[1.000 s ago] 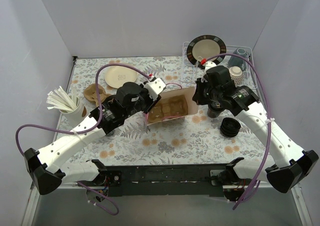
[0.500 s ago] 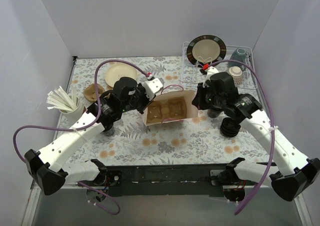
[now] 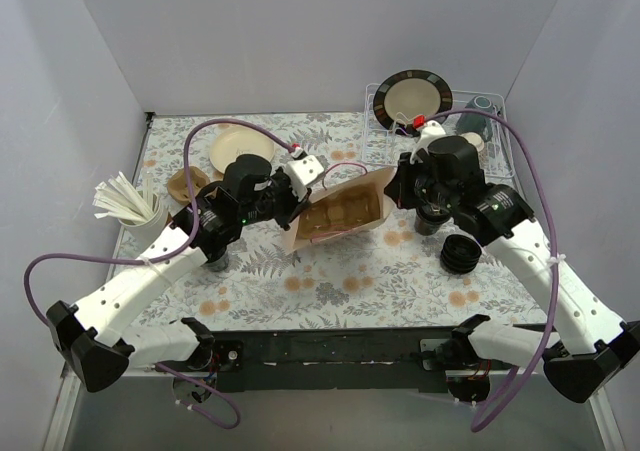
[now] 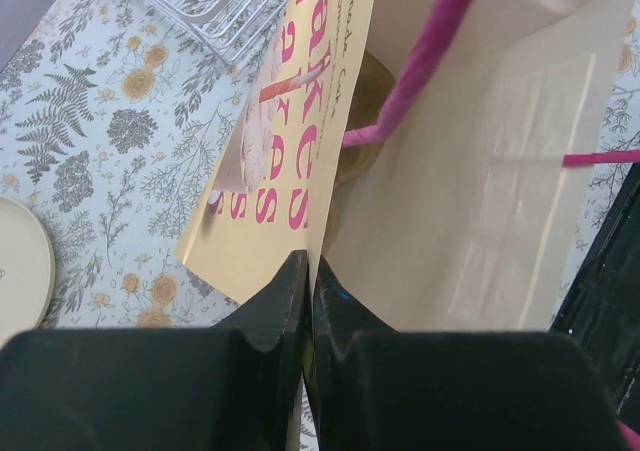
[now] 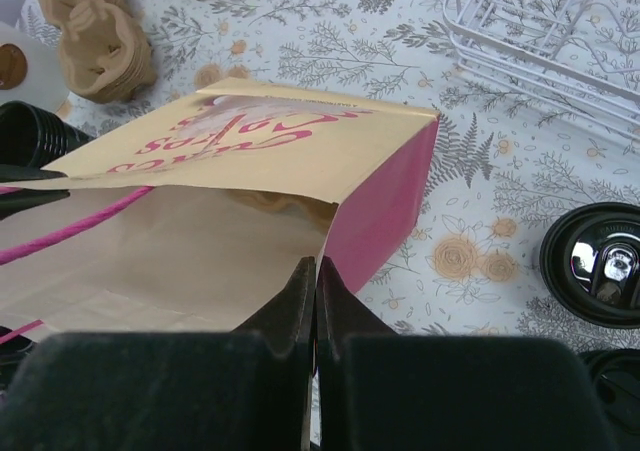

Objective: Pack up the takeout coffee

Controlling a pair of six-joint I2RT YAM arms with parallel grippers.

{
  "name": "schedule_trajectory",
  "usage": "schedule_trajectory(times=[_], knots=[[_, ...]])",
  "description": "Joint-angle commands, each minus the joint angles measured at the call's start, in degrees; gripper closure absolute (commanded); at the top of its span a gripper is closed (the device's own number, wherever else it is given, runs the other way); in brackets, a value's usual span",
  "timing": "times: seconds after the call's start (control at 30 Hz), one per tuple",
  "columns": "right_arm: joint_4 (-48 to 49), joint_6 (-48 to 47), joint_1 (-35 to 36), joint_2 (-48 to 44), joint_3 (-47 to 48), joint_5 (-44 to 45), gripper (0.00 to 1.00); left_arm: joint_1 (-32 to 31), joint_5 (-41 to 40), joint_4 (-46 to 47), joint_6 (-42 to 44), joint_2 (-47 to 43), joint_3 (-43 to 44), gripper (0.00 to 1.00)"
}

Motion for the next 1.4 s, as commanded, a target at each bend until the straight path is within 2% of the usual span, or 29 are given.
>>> schedule_trajectory(times=[0.0, 0.03, 0.1, 0.17, 0.2, 0.23, 0.3, 0.33, 0.37, 0.43, 0.53, 0.57, 0.63, 0.77, 1.1, 1.2, 1.27, 1.33, 1.37], knots=[[-4.0, 0.9, 0.1, 3.6, 8.6, 1.3, 0.99, -0.1, -0.8, 2.0, -2.4, -2.6, -1.0, 1.00], [-7.7, 0.4, 0.1, 5.6, 11.7, 1.6, 0.99, -0.1, -1.1, 1.6, -2.4, -2.4, -1.0, 1.00], [-6.3, 0.6, 0.2, 7.4, 11.2, 0.0, 0.99, 0.0, -1.8, 1.5, -2.9, -2.0, -0.9, 1.00], [-11.8, 0.0, 0.5, 11.1, 18.8, 0.9, 0.99, -0.1, -3.1, 1.7, -3.0, -1.7, -1.1, 1.00], [-7.6, -1.1, 2.0, 10.6, 17.6, 3.5, 0.99, -0.2, -3.9, 2.2, -3.5, -2.1, -1.4, 1.00], [-6.8, -0.6, 1.8, 9.3, 13.0, -1.2, 0.99, -0.1, -4.7, 4.1, -3.8, -2.5, -2.0, 1.00], [-8.1, -1.6, 2.7, 8.7, 13.8, 0.8, 0.99, -0.1, -8.7, 5.3, -4.1, -2.7, -2.1, 1.00], [-3.8, -3.2, 2.9, 6.3, 8.2, 0.5, 0.99, -0.1, -10.2, 5.5, -5.3, -2.1, -1.7, 1.00], [-2.8, -4.5, 2.9, 5.5, 6.7, -0.3, 0.99, -0.2, -13.8, 5.6, -5.7, -1.8, -1.3, 1.00], [1.4, -9.5, 2.9, 2.8, 1.5, -4.7, 0.99, -0.1, -14.3, 7.5, -6.9, -1.8, -1.6, 0.99], [9.5, -13.5, 3.0, -1.6, -5.0, -5.6, 0.99, -0.2, -8.7, 7.7, -6.7, -1.8, -2.1, 0.64], [10.6, -13.8, 2.9, -2.2, -8.2, -5.3, 0.99, -0.2, -7.4, 7.3, -6.4, -1.5, -2.1, 0.47], [11.5, -14.0, 2.9, -3.7, -10.1, -4.2, 0.99, -0.2, -3.9, 6.4, -6.3, -1.4, -1.9, 0.43], [12.2, -10.5, 2.9, -5.2, -12.7, -4.0, 0.99, -0.2, 2.4, 4.6, -4.5, -2.4, -2.3, 0.46], [15.0, -8.3, 2.9, -8.8, -16.2, -3.1, 0.99, -0.2, 3.2, -2.1, 0.0, -5.5, -3.1, 0.50], [14.7, -8.3, 2.9, -8.8, -15.6, -3.6, 0.99, -0.2, 1.5, -2.4, 0.2, -6.0, -3.2, 0.60], [13.1, -6.6, 2.9, -7.7, -12.8, -2.9, 0.99, -0.2, -1.0, -1.8, 0.5, -6.0, -3.4, 0.74], [6.0, -5.8, 2.9, -3.2, -5.9, 0.1, 0.99, -0.2, -2.7, -1.5, 1.1, -5.2, -1.9, 0.87], [4.0, -6.5, 2.9, -1.5, 1.2, 0.2, 0.99, -0.2, -3.2, -1.8, 1.6, -3.8, -1.0, 0.95]])
